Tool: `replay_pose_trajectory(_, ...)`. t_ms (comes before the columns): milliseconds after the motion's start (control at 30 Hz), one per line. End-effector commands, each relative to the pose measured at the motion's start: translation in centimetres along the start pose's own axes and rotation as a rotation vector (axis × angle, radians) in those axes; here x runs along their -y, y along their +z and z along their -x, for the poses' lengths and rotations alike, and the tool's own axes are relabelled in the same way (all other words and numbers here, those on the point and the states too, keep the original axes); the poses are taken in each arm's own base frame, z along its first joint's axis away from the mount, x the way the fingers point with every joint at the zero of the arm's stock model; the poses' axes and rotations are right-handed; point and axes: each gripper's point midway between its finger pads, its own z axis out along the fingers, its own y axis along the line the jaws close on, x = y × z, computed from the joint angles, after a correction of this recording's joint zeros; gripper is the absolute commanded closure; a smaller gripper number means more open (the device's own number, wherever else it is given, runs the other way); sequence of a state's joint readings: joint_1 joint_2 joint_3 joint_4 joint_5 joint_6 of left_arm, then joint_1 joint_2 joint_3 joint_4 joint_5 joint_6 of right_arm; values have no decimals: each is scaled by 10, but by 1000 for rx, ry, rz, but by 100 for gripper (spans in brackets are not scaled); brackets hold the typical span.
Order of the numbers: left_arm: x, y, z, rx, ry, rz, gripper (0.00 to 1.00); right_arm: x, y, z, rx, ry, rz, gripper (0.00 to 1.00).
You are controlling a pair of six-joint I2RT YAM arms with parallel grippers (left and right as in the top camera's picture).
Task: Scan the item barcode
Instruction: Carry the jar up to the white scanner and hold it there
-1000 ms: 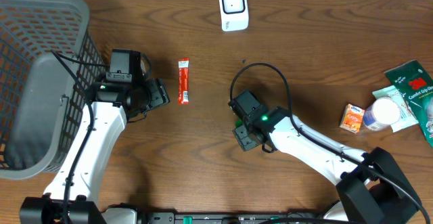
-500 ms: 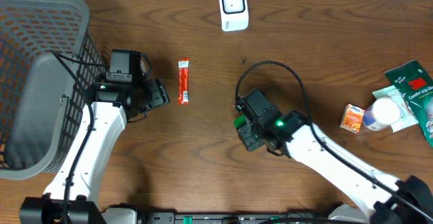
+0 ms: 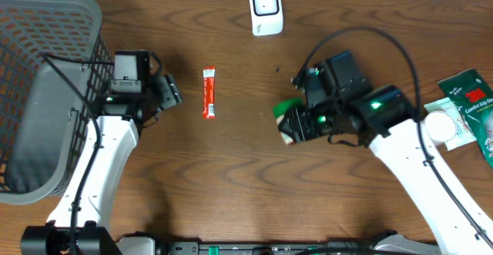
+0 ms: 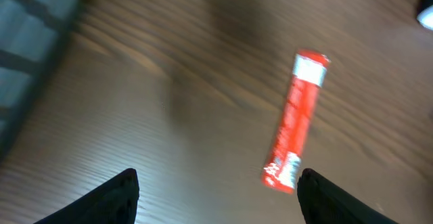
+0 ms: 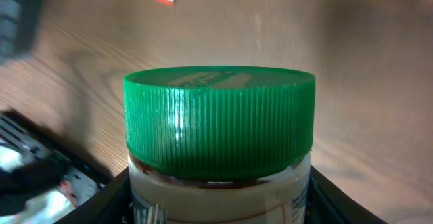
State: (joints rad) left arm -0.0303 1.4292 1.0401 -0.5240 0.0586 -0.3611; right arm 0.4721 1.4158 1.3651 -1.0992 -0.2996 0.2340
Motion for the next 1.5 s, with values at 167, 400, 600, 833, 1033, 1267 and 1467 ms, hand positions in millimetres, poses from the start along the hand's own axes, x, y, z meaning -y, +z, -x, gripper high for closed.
replay_pose_trajectory(167,-59,-10,33,120,-65,209,24,-25,-57,51,94,31,33,56)
replay_pose_trajectory(400,-62,-10,32,113,-70,213,16,-40,-55,95,113,14,84,56)
replay_pose_trajectory(600,-62,-10,32,113,-70,213,16,-33,-50,142,202,76,162,56)
replay_pose_trajectory(833,-62,-10,32,113,-70,213,16,-22,-27,188,245,195,334,56)
replay_pose_trajectory(1033,-62,-10,32,113,-70,213,16,-3,-8,238,360,292,377,57)
replay_pose_trajectory(1267,-62,-10,32,113,-70,213,16,19,6,295,489,439,472,56)
replay_pose_trajectory(1467,-62,-10,32,113,-70,213,16,37,10,336,545,489,506,57)
